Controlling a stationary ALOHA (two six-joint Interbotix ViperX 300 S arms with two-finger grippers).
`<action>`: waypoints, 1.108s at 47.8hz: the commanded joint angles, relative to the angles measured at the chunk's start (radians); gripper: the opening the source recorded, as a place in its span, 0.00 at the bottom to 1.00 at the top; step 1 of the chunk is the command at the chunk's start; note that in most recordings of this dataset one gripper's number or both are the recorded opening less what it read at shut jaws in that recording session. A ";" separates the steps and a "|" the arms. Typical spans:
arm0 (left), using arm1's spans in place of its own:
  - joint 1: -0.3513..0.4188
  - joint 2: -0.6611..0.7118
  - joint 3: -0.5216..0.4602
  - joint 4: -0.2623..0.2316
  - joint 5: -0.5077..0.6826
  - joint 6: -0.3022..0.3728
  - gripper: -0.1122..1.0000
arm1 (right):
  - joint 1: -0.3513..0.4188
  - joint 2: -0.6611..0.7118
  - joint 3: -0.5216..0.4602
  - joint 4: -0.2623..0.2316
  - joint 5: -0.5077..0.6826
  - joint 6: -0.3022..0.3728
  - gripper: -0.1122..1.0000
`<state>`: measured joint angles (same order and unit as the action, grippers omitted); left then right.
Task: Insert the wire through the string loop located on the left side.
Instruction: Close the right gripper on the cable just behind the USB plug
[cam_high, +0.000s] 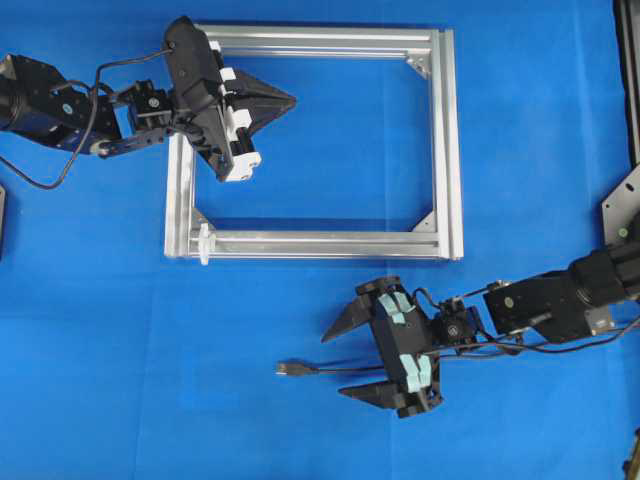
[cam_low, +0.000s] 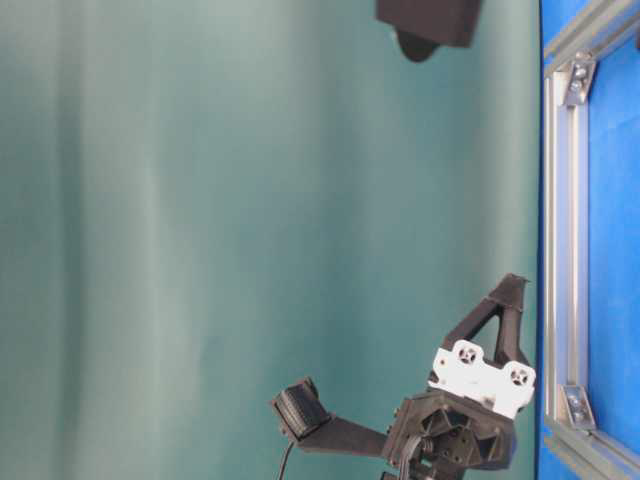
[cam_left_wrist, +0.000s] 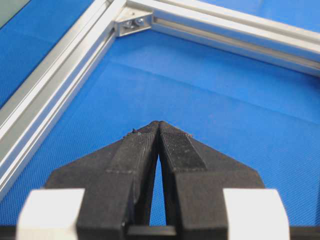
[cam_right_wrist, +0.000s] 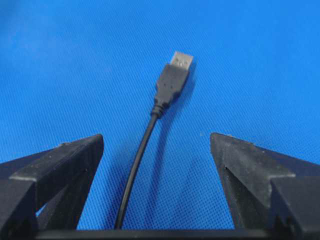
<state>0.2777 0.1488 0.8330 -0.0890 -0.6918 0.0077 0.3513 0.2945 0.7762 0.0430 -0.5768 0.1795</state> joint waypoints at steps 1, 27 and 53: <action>0.002 -0.031 -0.017 0.003 -0.005 0.002 0.10 | 0.000 -0.015 -0.014 0.005 -0.006 -0.003 0.92; 0.002 -0.031 -0.014 0.003 0.003 0.000 0.10 | -0.005 -0.011 -0.021 -0.008 -0.006 -0.014 0.32; 0.002 -0.031 -0.014 0.003 0.012 0.000 0.10 | -0.006 -0.041 -0.017 -0.009 -0.002 -0.012 0.13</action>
<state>0.2792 0.1473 0.8314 -0.0890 -0.6750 0.0077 0.3482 0.2945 0.7685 0.0353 -0.5768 0.1672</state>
